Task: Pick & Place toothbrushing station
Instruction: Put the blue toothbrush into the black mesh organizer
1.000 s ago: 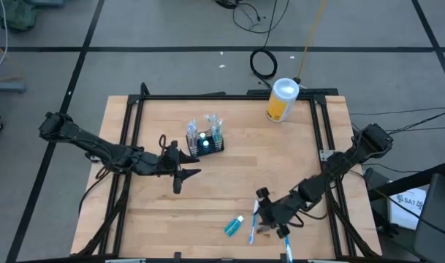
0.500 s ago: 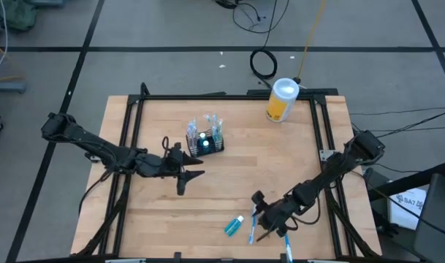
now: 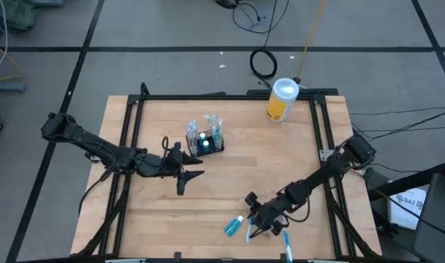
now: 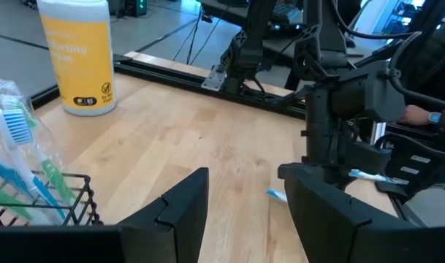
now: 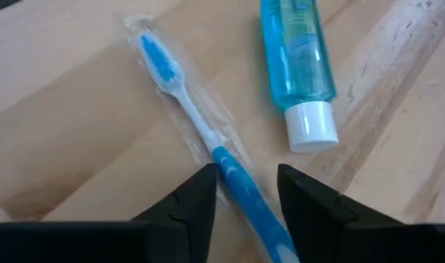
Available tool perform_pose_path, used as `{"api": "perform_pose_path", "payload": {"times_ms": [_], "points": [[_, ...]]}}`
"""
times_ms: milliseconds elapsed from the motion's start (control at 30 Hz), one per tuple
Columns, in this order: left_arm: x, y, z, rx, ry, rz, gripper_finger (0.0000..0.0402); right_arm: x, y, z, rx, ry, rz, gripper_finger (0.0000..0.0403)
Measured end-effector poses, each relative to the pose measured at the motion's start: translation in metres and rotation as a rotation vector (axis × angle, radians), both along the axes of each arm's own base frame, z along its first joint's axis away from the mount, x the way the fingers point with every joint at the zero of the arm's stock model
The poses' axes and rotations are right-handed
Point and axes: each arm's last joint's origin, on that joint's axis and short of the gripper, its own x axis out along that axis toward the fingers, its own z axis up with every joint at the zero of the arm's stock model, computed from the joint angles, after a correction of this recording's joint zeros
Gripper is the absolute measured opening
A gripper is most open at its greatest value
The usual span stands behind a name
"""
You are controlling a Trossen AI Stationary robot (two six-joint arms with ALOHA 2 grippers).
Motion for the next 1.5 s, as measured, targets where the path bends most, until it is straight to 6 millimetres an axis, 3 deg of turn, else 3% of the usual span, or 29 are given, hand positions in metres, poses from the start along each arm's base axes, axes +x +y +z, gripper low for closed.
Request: {"api": "perform_pose_path", "payload": {"times_ms": [333, 567, 700, 833, 933, 1067, 1200, 1500], "points": [[0.000, 0.000, 0.000, 0.021, 0.004, -0.005, 0.0189, 0.003, -0.005, 0.007, 0.101, 0.030, 0.042, 0.0007], [0.000, 0.000, -0.001, 0.041, 0.012, -0.011, 0.0189, -0.001, -0.006, 0.023, 0.120, -0.002, 0.086, 0.0002], [0.000, 0.000, -0.001, 0.063, 0.016, -0.017, 0.0189, -0.001, -0.015, 0.058, 0.127, -0.146, 0.031, 0.0001], [0.000, 0.000, -0.001, 0.114, 0.021, -0.029, 0.0189, -0.003, -0.032, 0.096, 0.154, -0.308, -0.147, 0.0001], [0.000, 0.000, -0.001, 0.180, 0.026, -0.044, 0.0189, -0.004, -0.048, 0.126, 0.236, -0.450, -0.324, 0.0001], [0.000, 0.000, -0.001, 0.324, 0.040, -0.078, 0.0189, -0.002, -0.068, 0.151, 0.378, -0.570, -0.462, 0.0001], [0.001, -0.001, -0.001, 0.429, 0.042, -0.101, 0.0189, 0.006, -0.082, 0.160, 0.449, -0.658, -0.522, 0.0001], [0.016, 0.000, 0.006, 0.384, -0.121, -0.098, 0.0189, 0.035, -0.112, 0.152, 0.550, -0.796, -0.597, 0.0001]]}}
